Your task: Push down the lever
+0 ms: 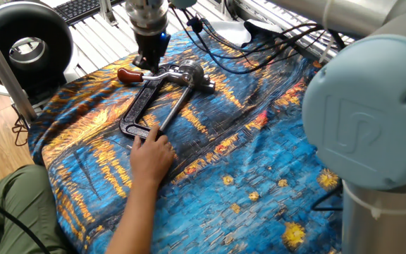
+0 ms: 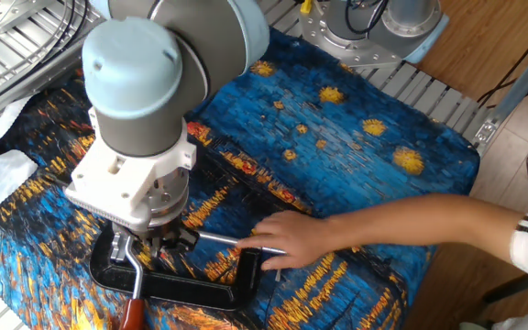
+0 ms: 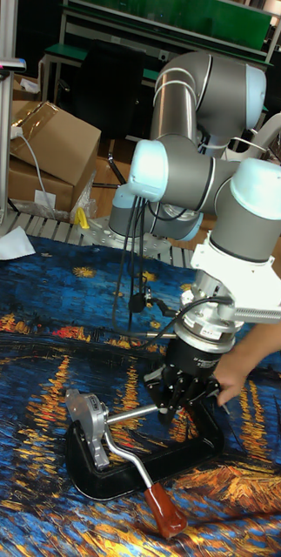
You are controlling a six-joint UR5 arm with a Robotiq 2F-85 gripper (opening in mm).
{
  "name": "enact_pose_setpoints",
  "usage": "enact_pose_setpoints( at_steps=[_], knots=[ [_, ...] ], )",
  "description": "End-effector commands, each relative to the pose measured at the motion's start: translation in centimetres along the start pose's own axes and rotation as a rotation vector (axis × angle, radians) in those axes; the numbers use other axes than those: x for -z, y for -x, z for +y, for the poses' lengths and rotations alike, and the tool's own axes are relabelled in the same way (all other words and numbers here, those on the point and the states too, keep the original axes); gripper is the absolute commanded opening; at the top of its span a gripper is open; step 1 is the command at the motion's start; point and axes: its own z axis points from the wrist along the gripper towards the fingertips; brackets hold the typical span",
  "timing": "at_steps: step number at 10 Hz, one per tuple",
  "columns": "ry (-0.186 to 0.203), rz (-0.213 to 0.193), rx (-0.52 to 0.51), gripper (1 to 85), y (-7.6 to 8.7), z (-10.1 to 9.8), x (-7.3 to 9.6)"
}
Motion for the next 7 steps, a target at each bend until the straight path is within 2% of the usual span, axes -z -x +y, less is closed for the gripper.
enact_pose_setpoints(
  at_steps=[1,2,3,4,5,7],
  knots=[
    [0.004,0.004,-0.02,1.0,-0.2,0.0,0.3],
    [0.012,0.049,-0.032,1.0,-1.5,0.1,0.8],
    [0.014,0.088,-0.034,1.0,-2.8,-0.4,3.8],
    [-0.002,0.097,-0.056,1.0,-3.7,0.0,5.7],
    [-0.005,0.115,-0.077,1.0,-4.2,0.9,7.4],
    [-0.002,0.139,-0.085,1.0,-3.5,2.5,8.6]
  ],
)
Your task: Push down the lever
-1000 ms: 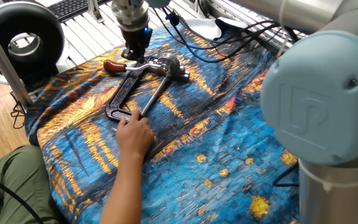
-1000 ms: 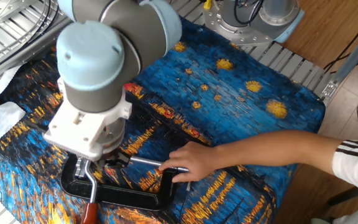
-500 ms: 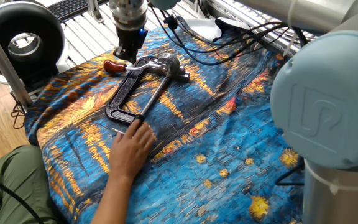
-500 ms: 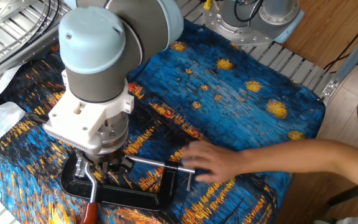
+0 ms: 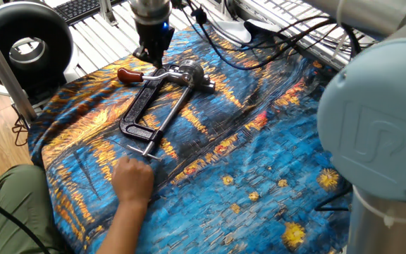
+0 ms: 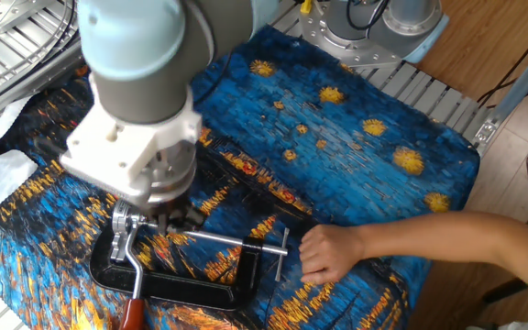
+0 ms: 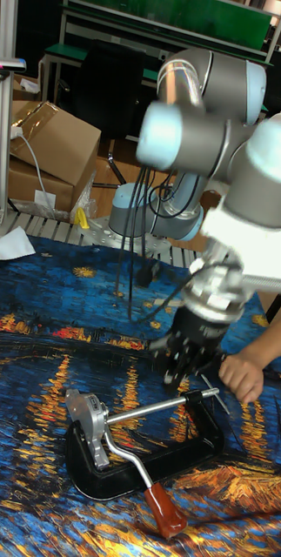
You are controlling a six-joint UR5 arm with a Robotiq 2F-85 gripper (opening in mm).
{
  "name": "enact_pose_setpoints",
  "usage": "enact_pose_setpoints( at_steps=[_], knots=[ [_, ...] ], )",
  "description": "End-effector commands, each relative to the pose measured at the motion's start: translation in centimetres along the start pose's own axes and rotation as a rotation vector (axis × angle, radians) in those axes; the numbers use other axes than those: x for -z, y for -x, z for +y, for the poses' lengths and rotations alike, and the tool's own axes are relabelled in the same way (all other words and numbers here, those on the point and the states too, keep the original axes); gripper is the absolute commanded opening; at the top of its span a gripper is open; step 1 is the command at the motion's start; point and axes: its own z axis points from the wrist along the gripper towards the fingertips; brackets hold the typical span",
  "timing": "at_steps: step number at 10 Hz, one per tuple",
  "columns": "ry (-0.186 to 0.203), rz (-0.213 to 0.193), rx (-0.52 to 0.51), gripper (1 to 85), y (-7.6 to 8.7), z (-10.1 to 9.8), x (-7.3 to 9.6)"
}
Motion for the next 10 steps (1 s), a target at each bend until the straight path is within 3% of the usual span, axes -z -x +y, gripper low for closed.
enact_pose_setpoints(
  at_steps=[1,2,4,6,7,9,10],
  knots=[
    [0.03,0.035,-0.004,1.0,-0.8,2.2,2.7],
    [0.11,0.008,-0.03,1.0,0.0,4.2,2.8],
    [0.115,-0.088,-0.065,1.0,2.5,4.3,2.9],
    [0.085,-0.16,-0.083,1.0,4.4,3.4,3.1],
    [0.1,-0.162,-0.06,1.0,4.4,3.8,3.1],
    [0.099,-0.116,-0.008,1.0,3.0,3.6,3.3],
    [0.098,-0.093,0.007,1.0,1.3,1.7,5.2]
  ],
)
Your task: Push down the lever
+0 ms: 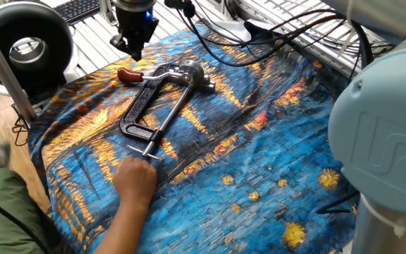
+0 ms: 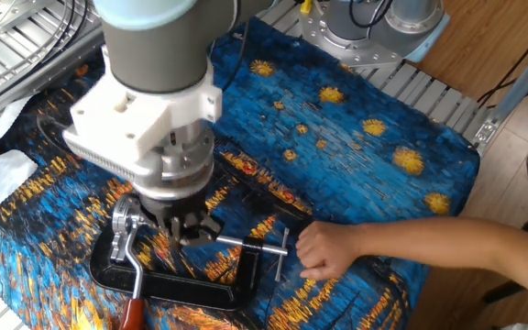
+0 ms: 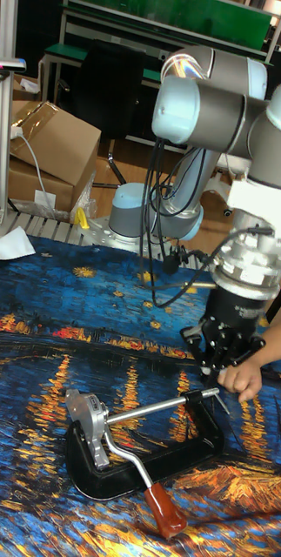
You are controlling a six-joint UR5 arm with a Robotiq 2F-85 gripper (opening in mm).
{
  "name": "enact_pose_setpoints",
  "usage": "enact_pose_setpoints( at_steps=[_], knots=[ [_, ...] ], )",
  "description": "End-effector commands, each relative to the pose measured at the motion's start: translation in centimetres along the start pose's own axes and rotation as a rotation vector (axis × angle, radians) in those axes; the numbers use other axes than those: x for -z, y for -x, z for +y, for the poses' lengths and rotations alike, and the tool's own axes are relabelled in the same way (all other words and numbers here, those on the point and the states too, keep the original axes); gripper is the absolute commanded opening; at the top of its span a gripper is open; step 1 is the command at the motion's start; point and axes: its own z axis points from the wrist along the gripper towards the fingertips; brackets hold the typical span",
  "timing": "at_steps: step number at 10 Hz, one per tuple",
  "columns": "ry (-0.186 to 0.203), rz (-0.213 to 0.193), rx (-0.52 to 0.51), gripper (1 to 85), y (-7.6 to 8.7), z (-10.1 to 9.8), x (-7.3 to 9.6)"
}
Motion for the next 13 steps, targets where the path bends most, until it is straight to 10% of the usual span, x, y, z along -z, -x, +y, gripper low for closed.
enact_pose_setpoints(
  at_steps=[1,7,13],
  knots=[
    [0.015,0.038,0.04,1.0,-2.0,-2.5,3.8],
    [-0.111,0.147,-0.001,1.0,-6.1,-7.3,10.2],
    [-0.046,0.17,-0.198,1.0,-6.9,-5.1,9.9]
  ],
)
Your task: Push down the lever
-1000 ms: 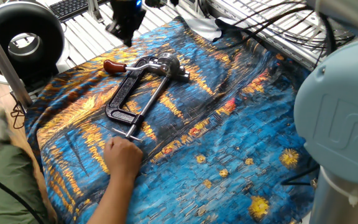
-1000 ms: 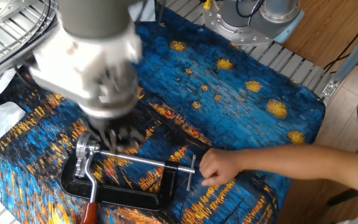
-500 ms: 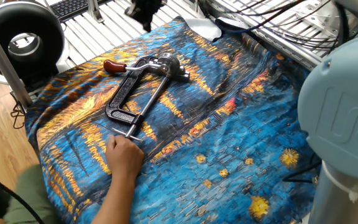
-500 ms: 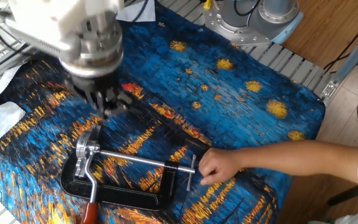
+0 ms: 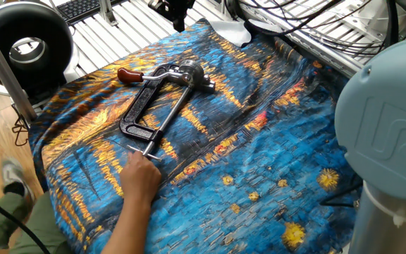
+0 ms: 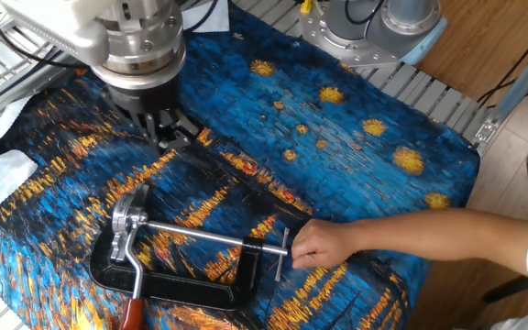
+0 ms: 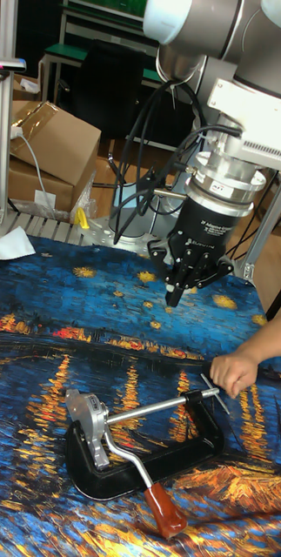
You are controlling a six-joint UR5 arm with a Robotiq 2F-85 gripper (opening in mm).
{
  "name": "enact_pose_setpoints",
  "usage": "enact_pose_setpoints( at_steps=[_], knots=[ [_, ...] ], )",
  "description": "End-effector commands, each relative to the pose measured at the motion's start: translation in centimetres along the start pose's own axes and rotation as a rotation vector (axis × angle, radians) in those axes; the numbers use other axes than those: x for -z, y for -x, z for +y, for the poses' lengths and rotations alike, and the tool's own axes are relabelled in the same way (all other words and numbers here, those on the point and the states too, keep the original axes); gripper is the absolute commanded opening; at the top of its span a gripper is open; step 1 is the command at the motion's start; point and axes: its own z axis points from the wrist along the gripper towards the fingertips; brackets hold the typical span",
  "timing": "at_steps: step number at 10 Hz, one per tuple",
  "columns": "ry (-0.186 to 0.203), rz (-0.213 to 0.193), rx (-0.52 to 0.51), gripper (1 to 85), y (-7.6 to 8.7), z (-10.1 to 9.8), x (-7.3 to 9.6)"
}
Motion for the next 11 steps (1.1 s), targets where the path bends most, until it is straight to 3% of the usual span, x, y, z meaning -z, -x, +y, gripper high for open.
enact_pose_setpoints(
  at_steps=[1,11],
  knots=[
    [0.044,0.012,-0.068,1.0,-0.35,1.04,0.3],
    [0.022,0.01,-0.037,1.0,0.01,0.37,-0.11]
  ],
)
